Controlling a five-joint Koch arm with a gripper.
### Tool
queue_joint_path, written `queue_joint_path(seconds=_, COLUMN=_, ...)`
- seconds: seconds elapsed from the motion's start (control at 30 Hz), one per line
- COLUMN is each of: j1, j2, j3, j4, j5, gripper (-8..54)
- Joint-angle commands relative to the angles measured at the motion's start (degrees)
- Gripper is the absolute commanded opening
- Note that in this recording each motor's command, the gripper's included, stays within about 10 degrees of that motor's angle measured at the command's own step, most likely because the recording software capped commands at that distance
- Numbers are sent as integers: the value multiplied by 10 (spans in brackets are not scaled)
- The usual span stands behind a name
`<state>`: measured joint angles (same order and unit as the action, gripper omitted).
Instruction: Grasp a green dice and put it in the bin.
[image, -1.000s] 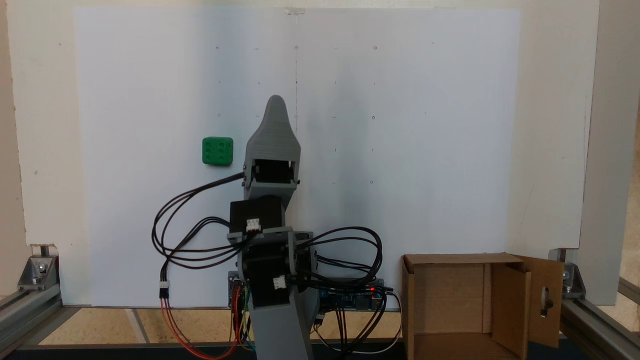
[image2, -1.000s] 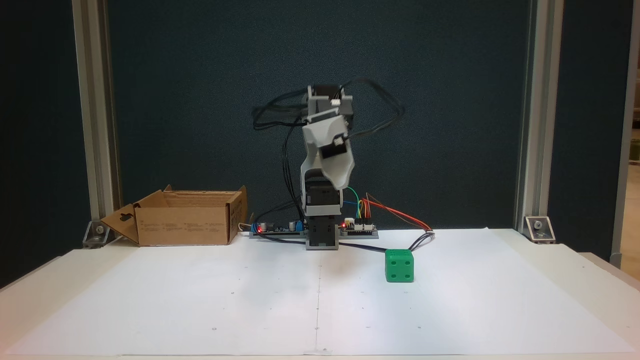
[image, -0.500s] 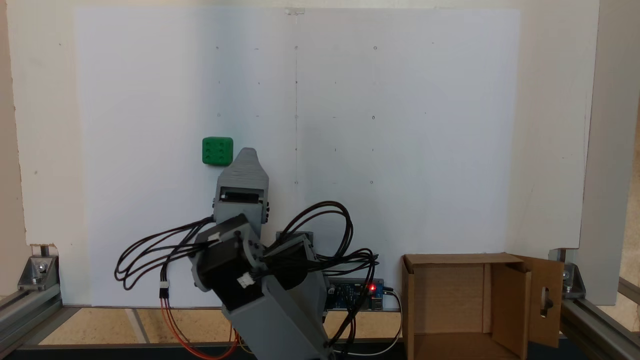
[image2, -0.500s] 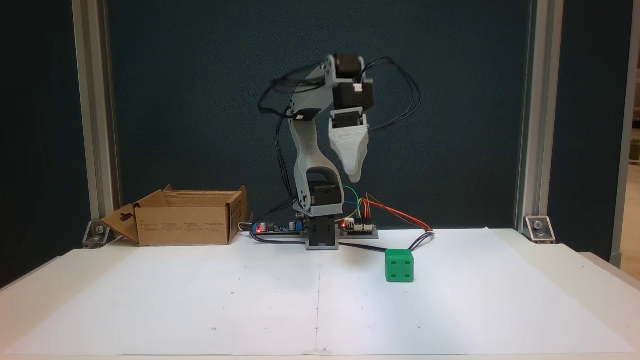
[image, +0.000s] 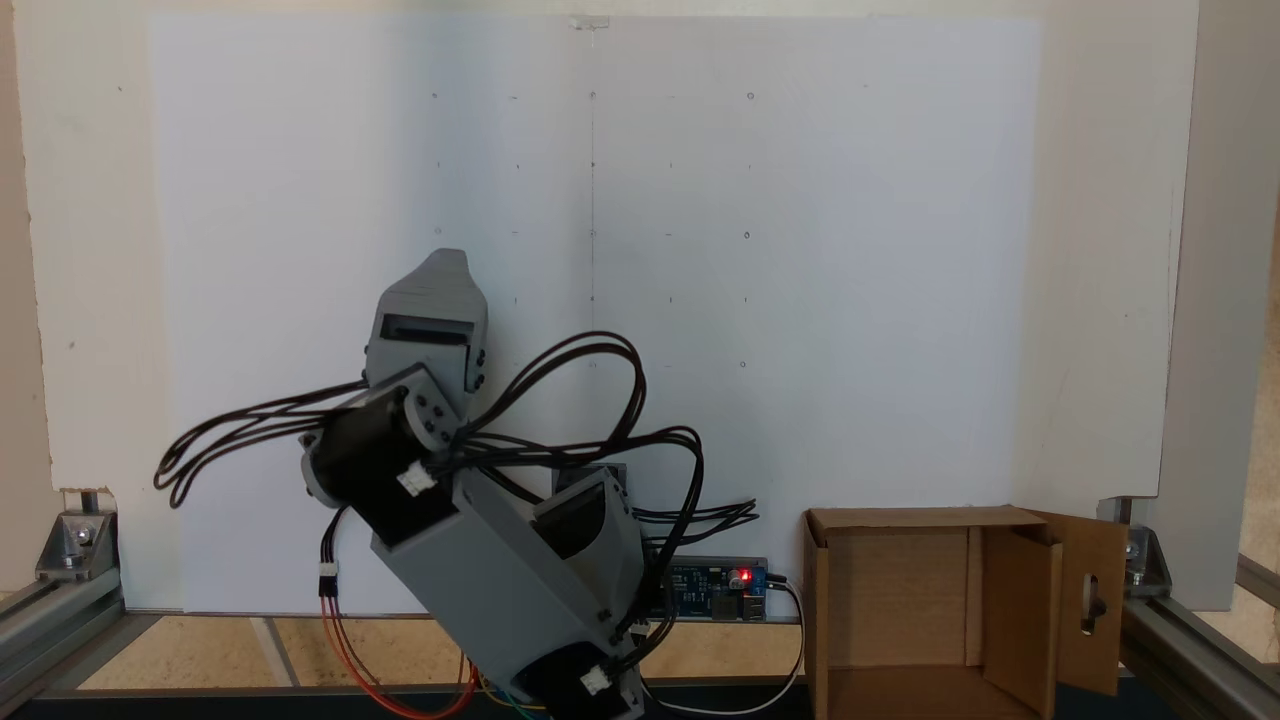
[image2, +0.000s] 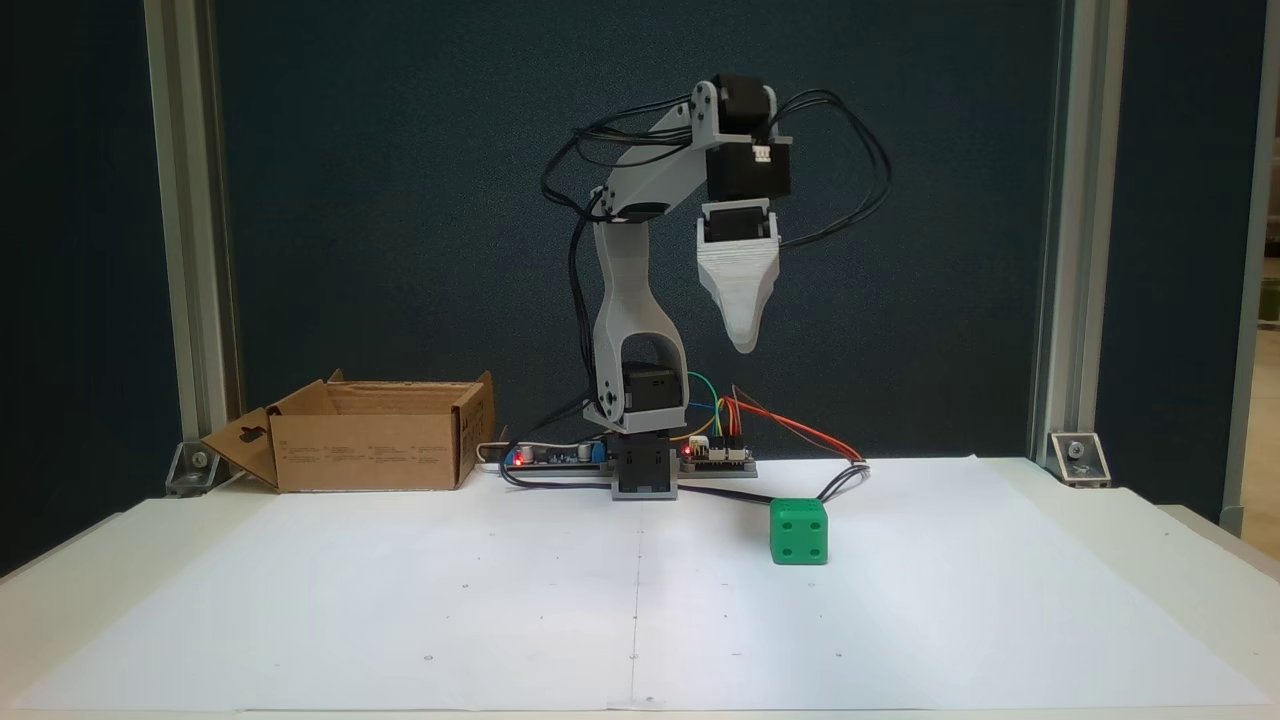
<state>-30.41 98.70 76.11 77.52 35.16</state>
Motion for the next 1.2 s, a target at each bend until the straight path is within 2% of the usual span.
queue_joint_path(seconds=0.0, j1=-25, j2=-4, j3=-33, j4=46, j5=56, gripper=438)
queue_joint_path(seconds=0.47, j1=-86, j2=-95, j3=-16, j4=-46, j5=83, gripper=444)
queue_joint_path(seconds=0.9, j1=-104, j2=-58, j3=211, j4=-242, j5=112, gripper=441)
queue_joint_path(seconds=1.17, j1=-105, j2=-28, j3=227, j4=-263, j5=136, gripper=440)
